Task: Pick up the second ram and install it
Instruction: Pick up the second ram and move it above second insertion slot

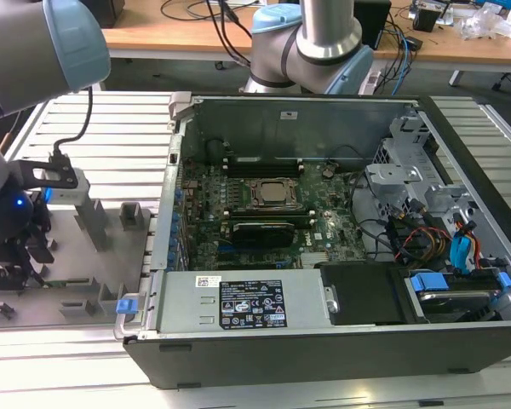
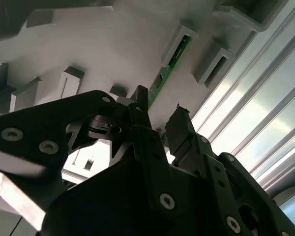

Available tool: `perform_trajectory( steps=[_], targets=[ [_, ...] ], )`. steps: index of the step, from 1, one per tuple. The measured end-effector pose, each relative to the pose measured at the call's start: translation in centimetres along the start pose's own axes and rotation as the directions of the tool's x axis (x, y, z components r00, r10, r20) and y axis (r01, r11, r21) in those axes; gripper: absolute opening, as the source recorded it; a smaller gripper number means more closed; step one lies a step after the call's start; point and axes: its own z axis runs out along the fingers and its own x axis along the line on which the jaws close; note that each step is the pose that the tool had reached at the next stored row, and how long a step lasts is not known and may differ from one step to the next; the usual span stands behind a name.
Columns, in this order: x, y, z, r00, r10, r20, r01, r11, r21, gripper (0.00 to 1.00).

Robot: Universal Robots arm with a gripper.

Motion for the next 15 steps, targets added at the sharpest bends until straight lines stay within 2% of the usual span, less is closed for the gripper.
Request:
perform_trajectory(
  steps=[2,5,6,9,12,15],
  targets=[
    [0.09,0.00,0.27,1.0000,-0.004,0.0000,0.004,1.0000,0.0000,0.42],
    [0.19,0.14,1.26,0.9996,-0.029,-0.0012,0.029,0.9996,-0.0005,0.42],
    [0.21,0.39,1.90,0.9996,-0.030,-0.0013,0.030,0.9996,-0.0006,0.42],
    [0.24,0.76,2.56,0.9996,-0.028,-0.0027,0.028,0.9996,-0.0003,0.42],
    [0.26,1.00,2.97,0.9997,-0.023,-0.0079,0.023,0.9997,-0.0004,0.42],
    [0.26,1.01,3.10,0.9997,-0.023,-0.0084,0.023,0.9997,-0.0003,0.42]
  ],
)
